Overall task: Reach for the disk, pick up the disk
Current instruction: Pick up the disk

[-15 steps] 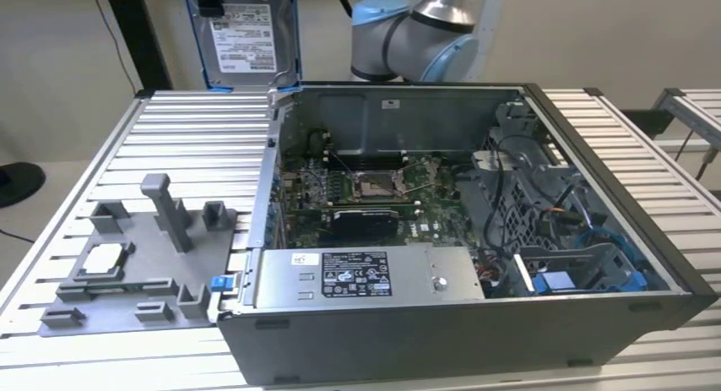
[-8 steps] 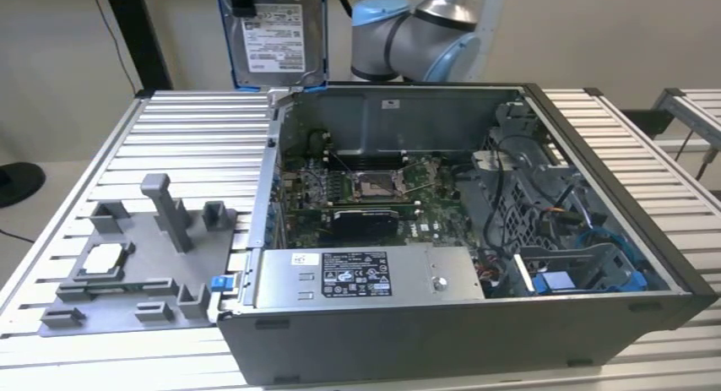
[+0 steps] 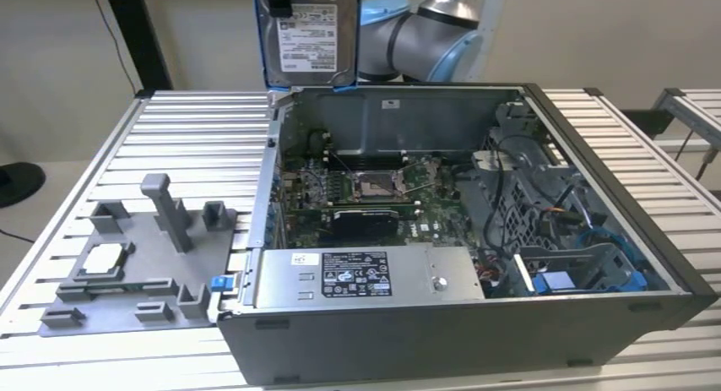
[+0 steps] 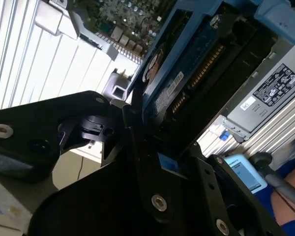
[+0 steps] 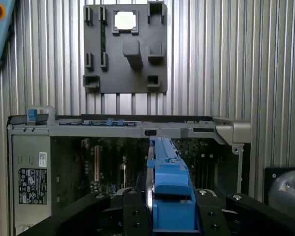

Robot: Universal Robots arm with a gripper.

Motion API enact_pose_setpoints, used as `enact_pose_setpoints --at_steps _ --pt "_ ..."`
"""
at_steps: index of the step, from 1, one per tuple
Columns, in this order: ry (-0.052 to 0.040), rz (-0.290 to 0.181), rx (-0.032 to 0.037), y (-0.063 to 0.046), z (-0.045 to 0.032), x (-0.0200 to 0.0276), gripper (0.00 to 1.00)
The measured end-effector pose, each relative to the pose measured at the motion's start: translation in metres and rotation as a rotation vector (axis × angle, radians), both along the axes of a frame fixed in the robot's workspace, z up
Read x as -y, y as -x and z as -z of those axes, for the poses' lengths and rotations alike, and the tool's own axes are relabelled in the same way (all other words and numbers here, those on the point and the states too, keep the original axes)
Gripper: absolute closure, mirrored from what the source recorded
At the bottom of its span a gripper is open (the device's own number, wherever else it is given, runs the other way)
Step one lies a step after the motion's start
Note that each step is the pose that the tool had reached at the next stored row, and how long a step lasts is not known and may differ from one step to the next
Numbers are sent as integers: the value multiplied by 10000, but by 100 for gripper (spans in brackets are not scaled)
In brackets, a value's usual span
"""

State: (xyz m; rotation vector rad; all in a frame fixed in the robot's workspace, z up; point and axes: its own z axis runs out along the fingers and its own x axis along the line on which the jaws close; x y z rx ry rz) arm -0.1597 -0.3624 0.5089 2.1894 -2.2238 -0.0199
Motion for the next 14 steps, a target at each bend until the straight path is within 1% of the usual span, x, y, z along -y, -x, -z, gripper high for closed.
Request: enact_pose_setpoints --at_steps 2,10,14 --pt "-1 -1 1 -58 1 0 100" --pt "0 -2 0 -68 0 0 100" --pt "0 -2 1 -244 1 -1 100"
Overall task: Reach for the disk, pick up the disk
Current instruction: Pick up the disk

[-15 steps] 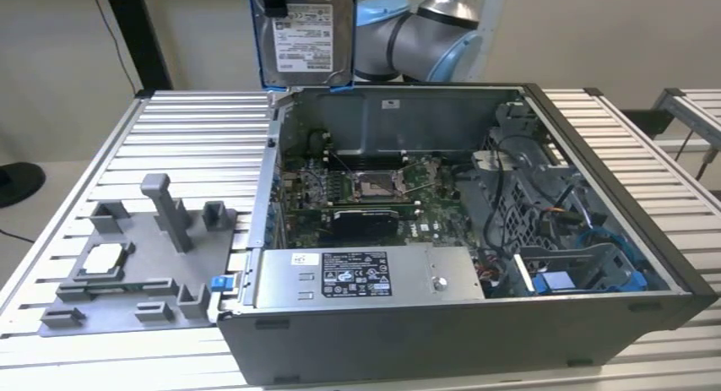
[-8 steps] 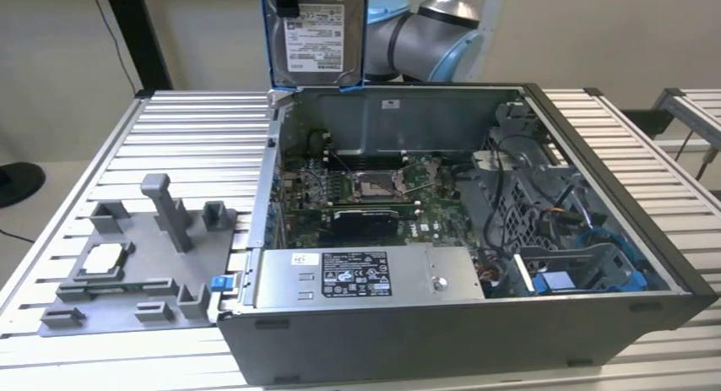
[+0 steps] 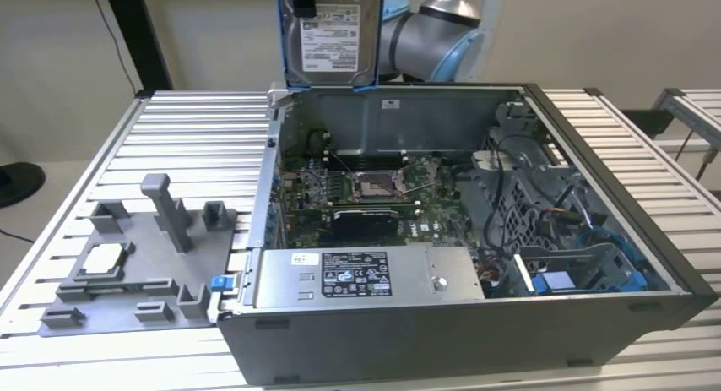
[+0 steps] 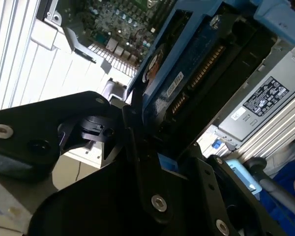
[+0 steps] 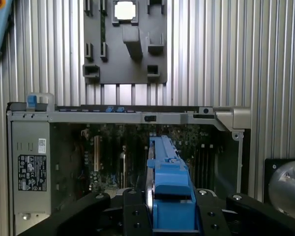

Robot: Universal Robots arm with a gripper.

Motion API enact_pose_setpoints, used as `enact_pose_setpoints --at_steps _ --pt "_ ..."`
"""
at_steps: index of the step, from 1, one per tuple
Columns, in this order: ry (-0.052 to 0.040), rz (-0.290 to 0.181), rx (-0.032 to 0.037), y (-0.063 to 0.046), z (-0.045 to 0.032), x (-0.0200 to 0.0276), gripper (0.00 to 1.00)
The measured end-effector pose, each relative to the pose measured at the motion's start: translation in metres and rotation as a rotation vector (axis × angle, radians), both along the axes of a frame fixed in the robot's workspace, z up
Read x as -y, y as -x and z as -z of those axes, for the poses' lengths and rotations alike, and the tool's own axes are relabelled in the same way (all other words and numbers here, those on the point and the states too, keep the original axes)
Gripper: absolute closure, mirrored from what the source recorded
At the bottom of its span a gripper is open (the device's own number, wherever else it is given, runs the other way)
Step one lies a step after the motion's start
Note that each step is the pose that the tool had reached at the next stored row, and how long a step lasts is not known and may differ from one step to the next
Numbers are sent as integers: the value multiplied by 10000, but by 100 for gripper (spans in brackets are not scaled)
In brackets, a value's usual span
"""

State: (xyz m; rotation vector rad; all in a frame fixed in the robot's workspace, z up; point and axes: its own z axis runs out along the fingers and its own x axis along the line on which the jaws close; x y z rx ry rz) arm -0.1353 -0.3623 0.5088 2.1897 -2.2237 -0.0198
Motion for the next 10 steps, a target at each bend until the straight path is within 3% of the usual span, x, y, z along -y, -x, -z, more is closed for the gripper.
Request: enact_pose_setpoints --at_steps 10 --pt "1 1 5 -301 5 -1 100"
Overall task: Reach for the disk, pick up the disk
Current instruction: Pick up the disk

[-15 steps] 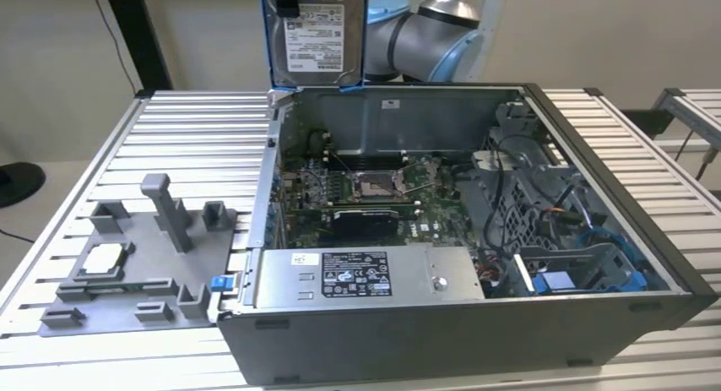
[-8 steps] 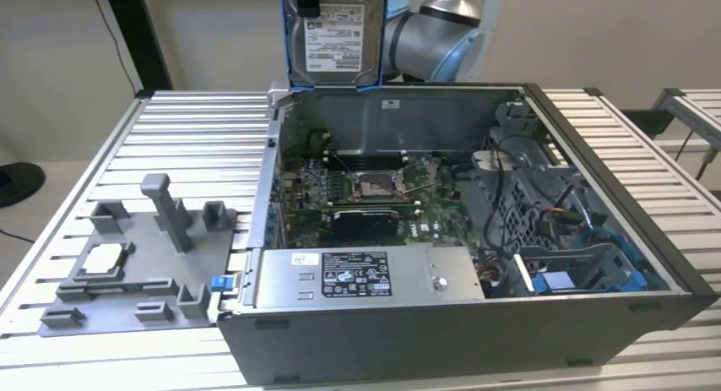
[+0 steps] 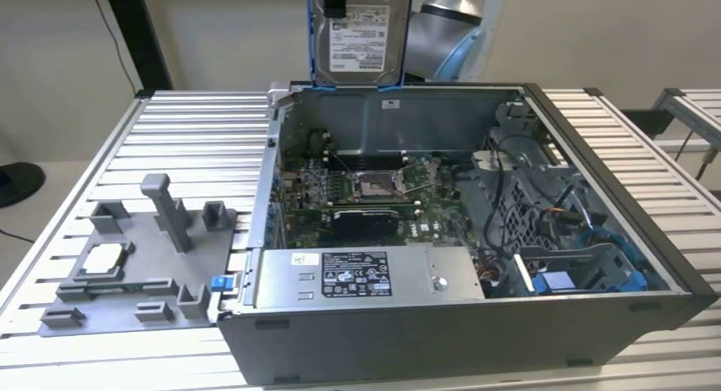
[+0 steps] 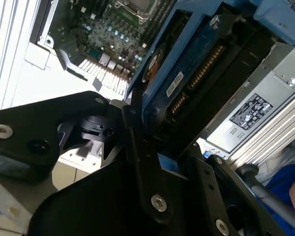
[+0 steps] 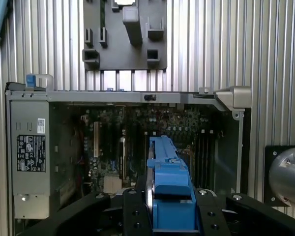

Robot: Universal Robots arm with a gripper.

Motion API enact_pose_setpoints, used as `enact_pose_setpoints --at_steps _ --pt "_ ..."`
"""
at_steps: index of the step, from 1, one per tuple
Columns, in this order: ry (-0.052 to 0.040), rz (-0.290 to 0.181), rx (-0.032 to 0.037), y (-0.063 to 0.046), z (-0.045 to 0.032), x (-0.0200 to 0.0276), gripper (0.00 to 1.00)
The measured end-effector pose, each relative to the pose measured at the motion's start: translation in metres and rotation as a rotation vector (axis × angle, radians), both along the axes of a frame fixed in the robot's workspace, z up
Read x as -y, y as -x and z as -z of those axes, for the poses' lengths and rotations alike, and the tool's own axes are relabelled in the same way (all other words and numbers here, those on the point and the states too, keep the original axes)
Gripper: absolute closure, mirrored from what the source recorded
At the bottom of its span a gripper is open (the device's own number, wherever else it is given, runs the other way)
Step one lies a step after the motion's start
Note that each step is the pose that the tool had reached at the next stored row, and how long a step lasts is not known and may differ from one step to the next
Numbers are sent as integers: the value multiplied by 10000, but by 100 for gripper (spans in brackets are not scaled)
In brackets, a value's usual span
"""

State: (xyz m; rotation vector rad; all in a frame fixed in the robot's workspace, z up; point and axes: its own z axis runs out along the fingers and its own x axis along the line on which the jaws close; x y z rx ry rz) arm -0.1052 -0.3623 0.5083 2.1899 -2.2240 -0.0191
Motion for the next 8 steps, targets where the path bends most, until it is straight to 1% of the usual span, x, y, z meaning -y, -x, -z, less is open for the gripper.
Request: enact_pose_setpoints --at_steps 8 --pt "-1 0 14 -274 6 -6 100"
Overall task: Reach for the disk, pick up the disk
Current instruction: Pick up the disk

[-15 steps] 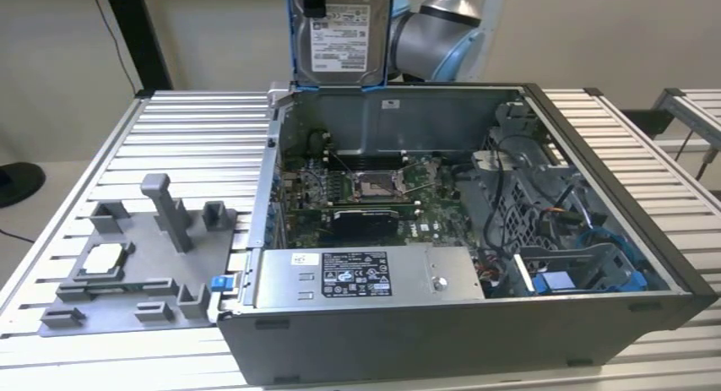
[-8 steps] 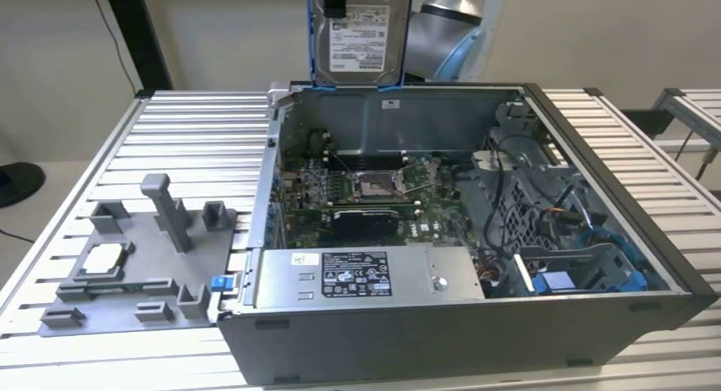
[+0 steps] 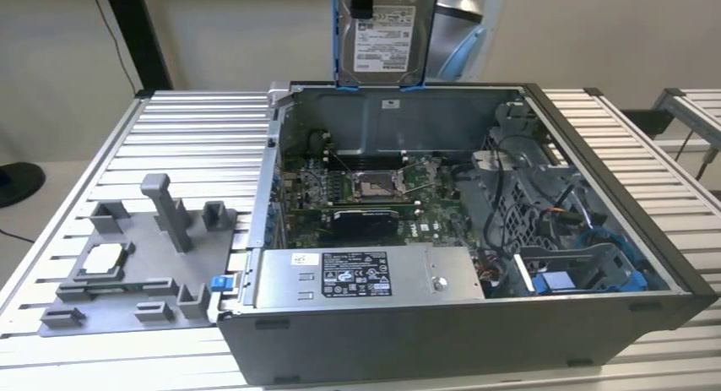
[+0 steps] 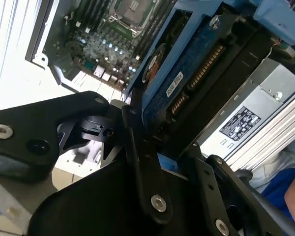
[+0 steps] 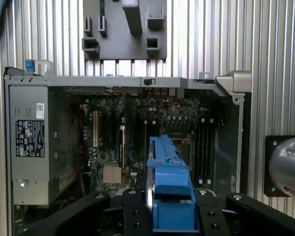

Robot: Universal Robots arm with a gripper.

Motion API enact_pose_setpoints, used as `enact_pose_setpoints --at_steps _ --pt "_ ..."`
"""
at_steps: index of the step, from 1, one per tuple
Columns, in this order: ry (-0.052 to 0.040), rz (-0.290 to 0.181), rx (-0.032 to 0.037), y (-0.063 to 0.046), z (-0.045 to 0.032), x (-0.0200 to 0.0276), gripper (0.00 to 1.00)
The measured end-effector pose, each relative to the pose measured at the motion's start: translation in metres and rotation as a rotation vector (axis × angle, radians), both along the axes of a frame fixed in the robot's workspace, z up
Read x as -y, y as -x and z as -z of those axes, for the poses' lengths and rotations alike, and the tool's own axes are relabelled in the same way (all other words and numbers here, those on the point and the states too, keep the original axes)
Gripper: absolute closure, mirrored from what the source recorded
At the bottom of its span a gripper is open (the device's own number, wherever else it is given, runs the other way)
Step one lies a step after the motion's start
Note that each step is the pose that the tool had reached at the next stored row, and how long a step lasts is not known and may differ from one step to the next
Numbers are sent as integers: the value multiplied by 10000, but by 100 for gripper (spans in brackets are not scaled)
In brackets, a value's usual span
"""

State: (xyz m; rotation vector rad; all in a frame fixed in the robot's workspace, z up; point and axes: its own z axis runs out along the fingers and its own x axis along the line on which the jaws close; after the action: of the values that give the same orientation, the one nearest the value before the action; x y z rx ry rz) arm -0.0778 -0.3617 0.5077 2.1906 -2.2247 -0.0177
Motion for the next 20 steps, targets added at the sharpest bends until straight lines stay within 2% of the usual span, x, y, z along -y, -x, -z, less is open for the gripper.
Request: enact_pose_setpoints --at_steps 10,11,20 --pt "1 1 22 -302 7 -8 100" --pt "1 -1 28 -361 8 -8 100" --pt "0 0 64 -569 14 -11 100"
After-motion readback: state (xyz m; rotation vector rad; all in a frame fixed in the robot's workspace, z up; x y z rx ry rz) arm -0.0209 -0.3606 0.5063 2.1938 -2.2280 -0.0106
